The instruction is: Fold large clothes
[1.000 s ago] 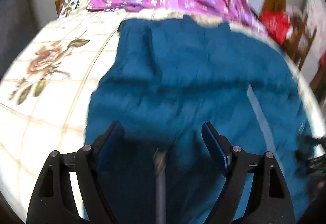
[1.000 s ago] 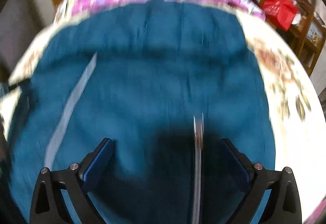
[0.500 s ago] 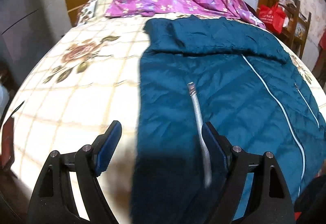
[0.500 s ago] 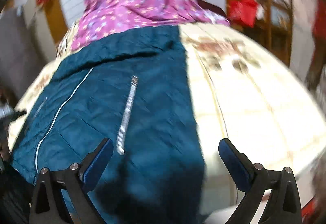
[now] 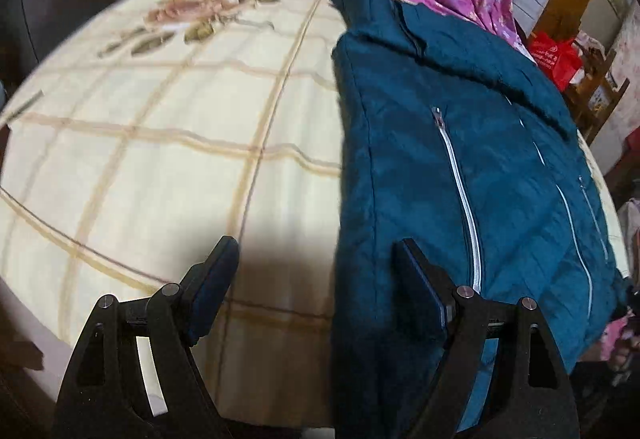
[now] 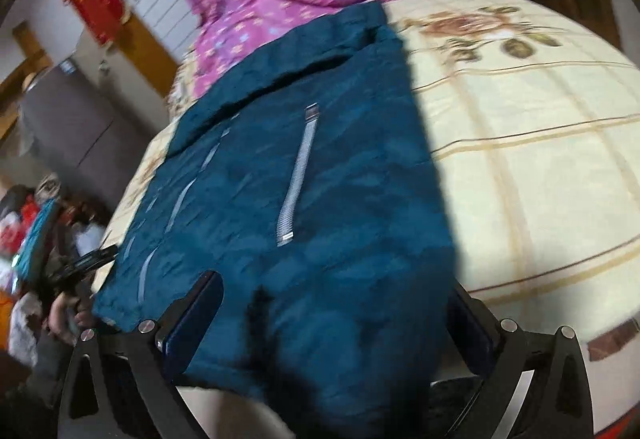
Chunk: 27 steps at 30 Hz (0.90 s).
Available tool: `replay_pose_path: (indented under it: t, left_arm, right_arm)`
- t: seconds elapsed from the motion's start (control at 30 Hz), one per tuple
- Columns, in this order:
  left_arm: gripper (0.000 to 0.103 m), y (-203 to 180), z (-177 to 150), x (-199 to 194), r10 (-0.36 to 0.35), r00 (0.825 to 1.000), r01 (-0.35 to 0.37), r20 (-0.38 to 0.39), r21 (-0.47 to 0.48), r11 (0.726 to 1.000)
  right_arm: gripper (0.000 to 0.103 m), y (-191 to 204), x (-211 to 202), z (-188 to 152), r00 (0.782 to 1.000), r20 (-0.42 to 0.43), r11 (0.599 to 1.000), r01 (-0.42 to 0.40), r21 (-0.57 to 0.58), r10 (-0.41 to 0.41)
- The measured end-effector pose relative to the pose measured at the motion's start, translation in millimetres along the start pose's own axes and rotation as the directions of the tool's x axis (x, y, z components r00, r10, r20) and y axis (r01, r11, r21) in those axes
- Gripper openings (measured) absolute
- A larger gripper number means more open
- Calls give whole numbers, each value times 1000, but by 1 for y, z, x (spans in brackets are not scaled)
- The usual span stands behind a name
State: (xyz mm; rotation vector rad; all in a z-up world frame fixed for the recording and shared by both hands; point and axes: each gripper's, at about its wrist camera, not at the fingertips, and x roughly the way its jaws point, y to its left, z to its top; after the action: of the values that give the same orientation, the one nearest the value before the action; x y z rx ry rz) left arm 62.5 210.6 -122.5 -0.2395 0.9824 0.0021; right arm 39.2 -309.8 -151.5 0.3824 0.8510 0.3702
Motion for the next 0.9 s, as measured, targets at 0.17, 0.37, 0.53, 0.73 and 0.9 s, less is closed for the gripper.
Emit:
replay_pose_path:
  t: [0.17,0.37,0.53,0.73,0.9]
  left_arm:
    - [81,0,-11,-6,-15,1000,15,10,10,1000]
    - [83,-7,-30,-19,-145,989,146,-27,46,988]
    - [85,-28,-50,-28,-325,941,333,-95,88,939]
    - [88,-37,-42,-23,-376,922,383,-96,69,921]
    - [88,-50,-42,-21,-401,910,411,-104,111,905]
  right_arm:
    - [103,17,12,-3,997,-14,992,74,-104,-75]
    - [103,18,14,-6,996,-9,988,90,-126,-92]
    - [103,19,15,-6,995,-2,985,98,-140,-100]
    - [103,20,15,-7,995,1,984,103,-147,-104]
    - [103,22,17,-6,995,-1,983,97,-157,-99]
